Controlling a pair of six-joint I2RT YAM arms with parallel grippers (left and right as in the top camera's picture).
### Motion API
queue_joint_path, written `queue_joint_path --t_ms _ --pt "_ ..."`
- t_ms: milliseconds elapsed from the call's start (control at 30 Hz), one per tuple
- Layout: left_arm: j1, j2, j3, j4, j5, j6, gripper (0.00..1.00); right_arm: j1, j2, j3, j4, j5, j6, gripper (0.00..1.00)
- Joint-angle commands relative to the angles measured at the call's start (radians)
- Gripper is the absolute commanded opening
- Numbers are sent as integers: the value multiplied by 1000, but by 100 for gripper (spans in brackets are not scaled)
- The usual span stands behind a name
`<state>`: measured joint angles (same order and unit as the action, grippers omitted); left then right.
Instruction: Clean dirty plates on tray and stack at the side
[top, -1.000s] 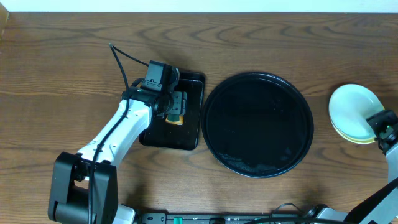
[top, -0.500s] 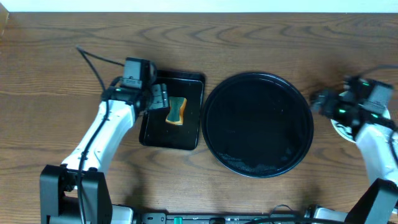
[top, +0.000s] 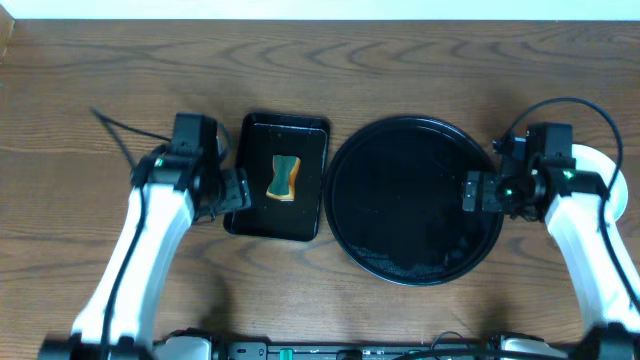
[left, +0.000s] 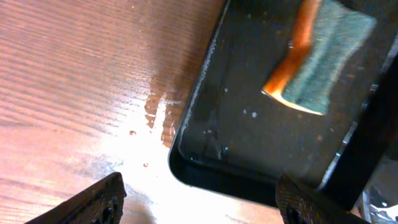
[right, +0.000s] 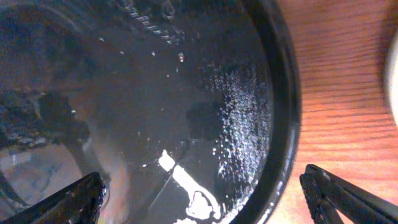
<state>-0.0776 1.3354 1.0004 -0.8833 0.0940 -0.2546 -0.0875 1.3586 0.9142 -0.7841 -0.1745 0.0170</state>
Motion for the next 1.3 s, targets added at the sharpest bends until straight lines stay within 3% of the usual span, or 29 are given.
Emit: queue_joint_path --t_ms 0,267,467,1000,1267 --pt "4 -138 -80 11 -16 11 79 4 -149 -63 9 13 -15 99" --pt "5 -609 -262 86 -16 31 79 4 -572 -205 28 13 -25 99" --pt "5 -803 -277 73 -16 24 79 4 -744 -209 25 13 -25 99" --pt "5 -839 -277 73 -16 24 79 4 -769 -209 18 13 -26 99" --pt "5 -839 -277 73 -16 24 79 4 -769 -209 -64 13 -25 99"
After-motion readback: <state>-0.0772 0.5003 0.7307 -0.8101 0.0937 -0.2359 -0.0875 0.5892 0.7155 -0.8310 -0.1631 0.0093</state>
